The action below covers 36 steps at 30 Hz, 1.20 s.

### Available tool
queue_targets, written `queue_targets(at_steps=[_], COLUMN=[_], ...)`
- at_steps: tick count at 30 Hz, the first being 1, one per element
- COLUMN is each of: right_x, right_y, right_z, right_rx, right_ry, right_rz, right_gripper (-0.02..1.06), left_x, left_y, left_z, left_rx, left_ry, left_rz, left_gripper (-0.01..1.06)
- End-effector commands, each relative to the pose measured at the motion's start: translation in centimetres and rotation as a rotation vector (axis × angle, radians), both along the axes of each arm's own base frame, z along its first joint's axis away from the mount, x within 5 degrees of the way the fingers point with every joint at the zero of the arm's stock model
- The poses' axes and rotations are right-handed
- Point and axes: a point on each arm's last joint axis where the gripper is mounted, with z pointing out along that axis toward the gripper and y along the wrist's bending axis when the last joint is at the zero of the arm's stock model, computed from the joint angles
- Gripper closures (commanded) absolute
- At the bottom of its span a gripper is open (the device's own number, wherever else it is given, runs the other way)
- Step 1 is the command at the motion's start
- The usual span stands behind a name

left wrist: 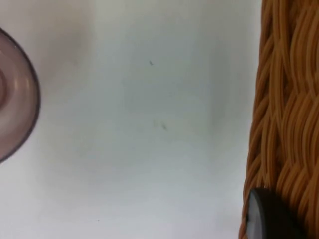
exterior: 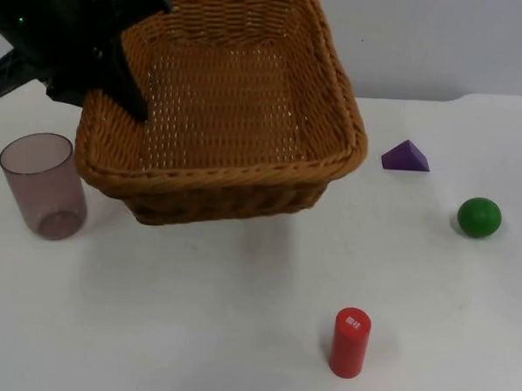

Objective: Pick up the basket with the left hand and place the triangular block into the basket with the right hand.

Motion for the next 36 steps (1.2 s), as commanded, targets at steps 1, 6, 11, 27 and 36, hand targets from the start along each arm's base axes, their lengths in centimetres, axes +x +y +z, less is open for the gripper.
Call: queue_targets(at_steps=[1, 6, 11, 27, 36], right_x=[1.3, 6.0, 12.7, 28.3, 31.5], right_y=[0.1, 0.5, 0.7, 3.6, 4.7], right_z=[-0.5, -3.3, -7.7, -17.0, -21.0], right_rx=[-0.035, -0.094, -0.174, -0.143, -0.128], right_ry=[0.022, 0.083, 0.130, 0.311, 0.352], right_rz=[0.030, 0.106, 0.170, 0.547, 0.722], right_gripper=[-0.01, -0.01, -0.01, -0.01, -0.01], left_x=[-0.2, -0.3, -0.4, -0.3, -0.4], left_y=[-0.1, -0.1, -0.3, -0.6, -2.4], left_z=[1.0, 1.0, 1.0, 1.2, 1.3], left_rx=[-0.031, -0.033, -0.040, -0.080, -0.082], left_ry=[-0.019, -0.016, -0.015, -0.004, -0.031], left_rz=[0.005, -0.008, -0.043, 0.023, 0.015], left_gripper=[1.05, 1.05, 1.05, 1.05, 1.05])
